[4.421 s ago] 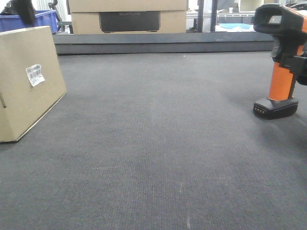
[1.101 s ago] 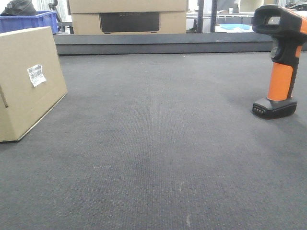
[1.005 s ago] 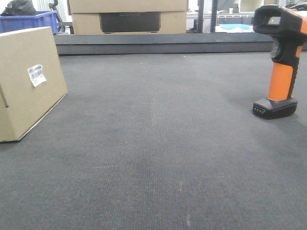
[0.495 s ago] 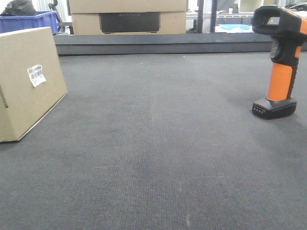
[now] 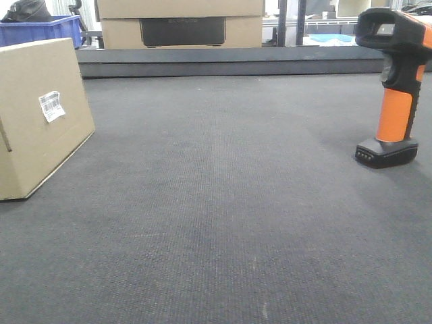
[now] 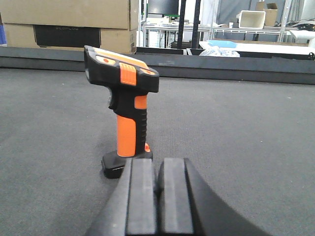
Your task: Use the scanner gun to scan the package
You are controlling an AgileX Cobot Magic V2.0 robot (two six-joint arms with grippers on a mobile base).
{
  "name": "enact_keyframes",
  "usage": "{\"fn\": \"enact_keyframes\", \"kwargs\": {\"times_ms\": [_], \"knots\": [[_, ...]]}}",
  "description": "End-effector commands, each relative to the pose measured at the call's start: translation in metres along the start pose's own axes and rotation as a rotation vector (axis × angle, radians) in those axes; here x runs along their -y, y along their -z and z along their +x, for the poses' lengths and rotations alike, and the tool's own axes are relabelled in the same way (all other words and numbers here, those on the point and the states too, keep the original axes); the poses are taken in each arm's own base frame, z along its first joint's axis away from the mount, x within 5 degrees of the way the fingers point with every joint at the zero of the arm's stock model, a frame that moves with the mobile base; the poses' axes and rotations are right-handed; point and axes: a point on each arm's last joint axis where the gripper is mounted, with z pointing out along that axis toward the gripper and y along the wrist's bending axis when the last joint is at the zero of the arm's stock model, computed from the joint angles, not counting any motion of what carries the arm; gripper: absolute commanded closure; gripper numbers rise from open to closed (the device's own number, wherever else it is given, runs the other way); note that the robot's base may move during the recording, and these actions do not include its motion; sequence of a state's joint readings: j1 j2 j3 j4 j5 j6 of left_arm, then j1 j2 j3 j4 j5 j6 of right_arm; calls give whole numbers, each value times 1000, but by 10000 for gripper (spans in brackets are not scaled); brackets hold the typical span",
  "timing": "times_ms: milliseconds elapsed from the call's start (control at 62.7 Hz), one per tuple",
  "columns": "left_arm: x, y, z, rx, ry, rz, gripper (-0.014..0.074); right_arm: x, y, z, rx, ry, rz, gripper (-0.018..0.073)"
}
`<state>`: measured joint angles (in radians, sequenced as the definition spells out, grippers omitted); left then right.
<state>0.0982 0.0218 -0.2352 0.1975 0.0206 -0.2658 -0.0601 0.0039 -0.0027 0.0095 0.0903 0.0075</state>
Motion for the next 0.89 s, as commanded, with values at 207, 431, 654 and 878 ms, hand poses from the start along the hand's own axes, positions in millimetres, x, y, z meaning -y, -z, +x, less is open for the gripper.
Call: {"fn": "enact_keyframes", "kwargs": {"times_ms": [207, 431, 654, 878], "knots": [[0, 1, -1, 15, 7, 2, 707, 0, 0, -2, 31, 2, 6, 721], [0, 1, -1, 15, 7, 2, 707, 0, 0, -2, 31, 2, 6, 721], [0, 1, -1, 15, 7, 2, 707, 0, 0, -2, 31, 2, 6, 721], [-1, 0, 3, -24, 7, -8, 707, 0, 0, -2, 31, 2, 6, 721]]}}
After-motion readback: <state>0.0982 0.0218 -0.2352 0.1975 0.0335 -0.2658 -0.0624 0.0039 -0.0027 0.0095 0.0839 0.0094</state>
